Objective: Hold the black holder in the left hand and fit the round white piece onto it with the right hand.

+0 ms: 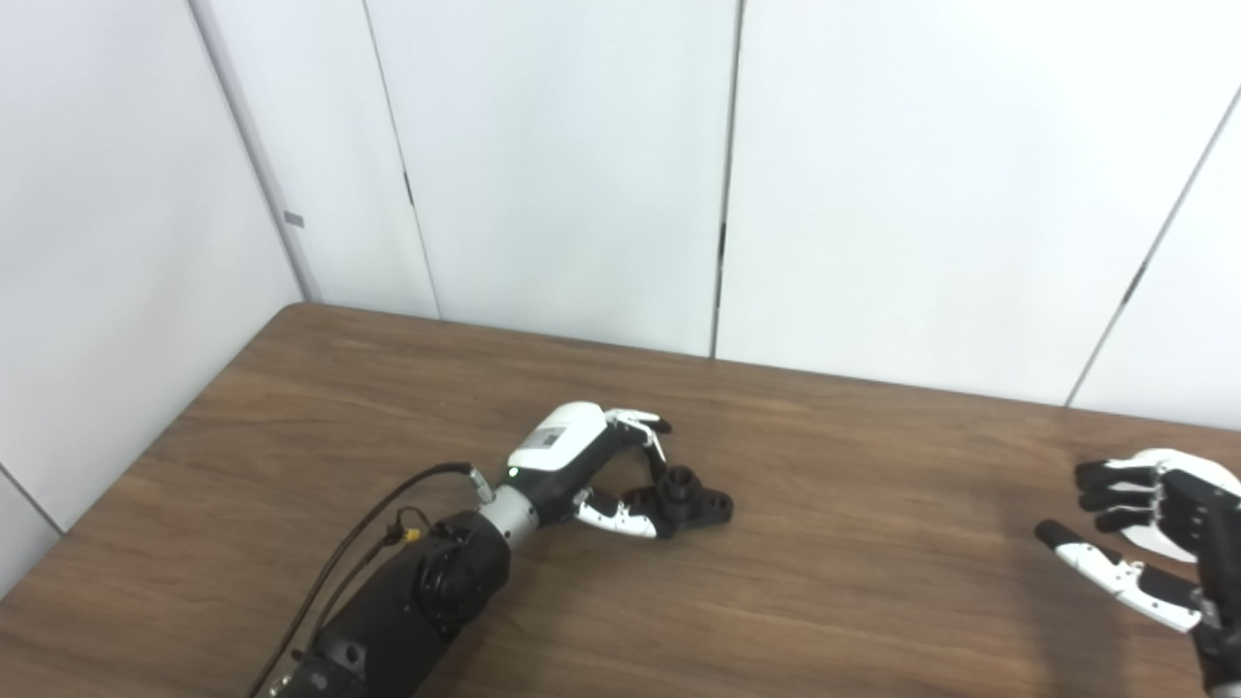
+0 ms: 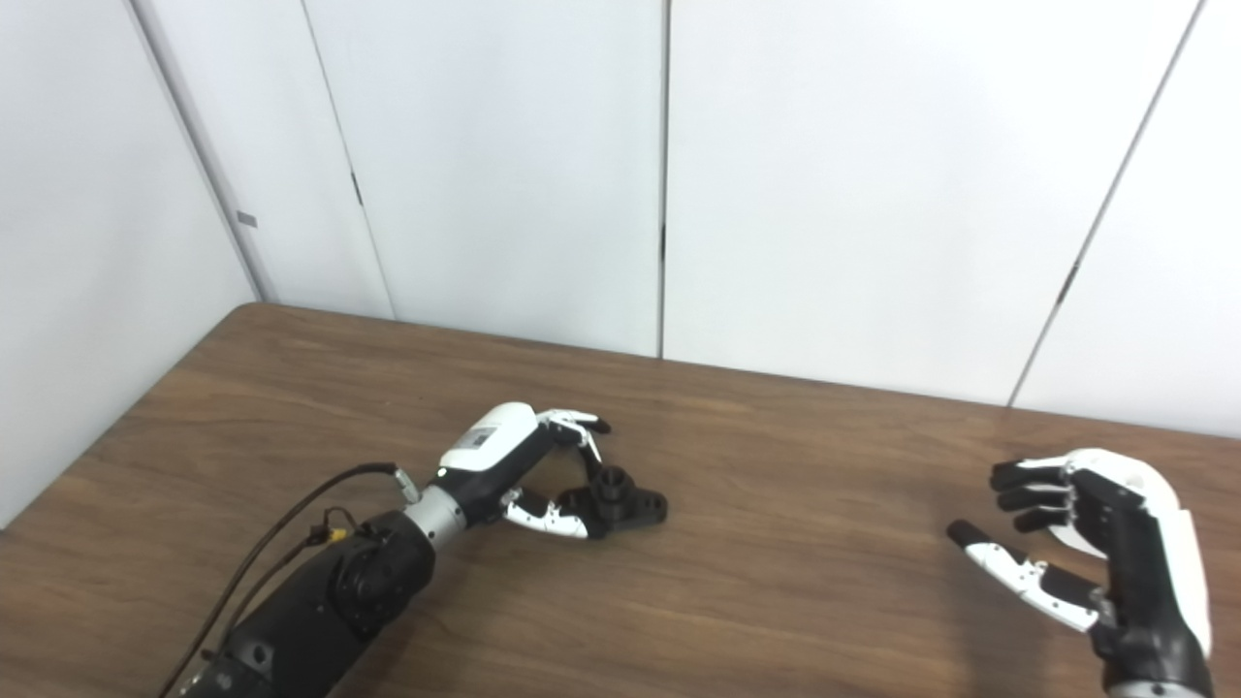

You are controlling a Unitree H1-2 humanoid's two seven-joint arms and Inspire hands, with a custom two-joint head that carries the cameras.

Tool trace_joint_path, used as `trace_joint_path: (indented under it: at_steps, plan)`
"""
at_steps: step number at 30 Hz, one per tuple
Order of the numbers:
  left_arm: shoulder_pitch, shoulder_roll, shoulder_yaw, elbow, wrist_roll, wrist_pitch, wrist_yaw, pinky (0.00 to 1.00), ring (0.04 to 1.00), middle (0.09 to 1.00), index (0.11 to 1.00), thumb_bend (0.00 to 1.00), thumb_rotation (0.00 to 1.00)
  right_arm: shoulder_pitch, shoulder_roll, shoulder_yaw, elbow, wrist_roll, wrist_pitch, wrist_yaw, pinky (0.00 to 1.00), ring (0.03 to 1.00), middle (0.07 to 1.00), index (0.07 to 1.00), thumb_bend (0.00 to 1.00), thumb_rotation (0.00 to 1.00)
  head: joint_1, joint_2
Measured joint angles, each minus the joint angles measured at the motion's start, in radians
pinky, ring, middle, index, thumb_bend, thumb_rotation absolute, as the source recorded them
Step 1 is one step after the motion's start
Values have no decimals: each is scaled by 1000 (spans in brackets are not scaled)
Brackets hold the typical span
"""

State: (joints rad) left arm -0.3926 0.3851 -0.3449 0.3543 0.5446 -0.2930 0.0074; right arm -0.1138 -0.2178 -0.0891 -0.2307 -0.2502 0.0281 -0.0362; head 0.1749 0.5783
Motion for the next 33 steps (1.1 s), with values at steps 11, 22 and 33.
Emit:
trace_joint_path:
  at_steps: [11, 22, 33]
  plan:
    - [-18, -15, -78, -12, 14, -19, -1, 670, 870, 827, 483, 523, 70, -3, -1, 7, 18, -21, -46, -12, 426, 530, 619, 496, 498, 129, -69, 17]
    - [-43, -31, -141, 9, 50, -41, 19, 667, 867, 818, 483, 523, 71, -16, -1, 15, 18, -47, -69, -14, 432, 531, 620, 496, 497, 131, -120, 35]
    - [-58, -30, -185, 17, 108, -46, 49, 689, 859, 807, 483, 523, 70, -17, 0, 21, 17, -58, -66, -13, 428, 535, 623, 496, 497, 132, -182, 43]
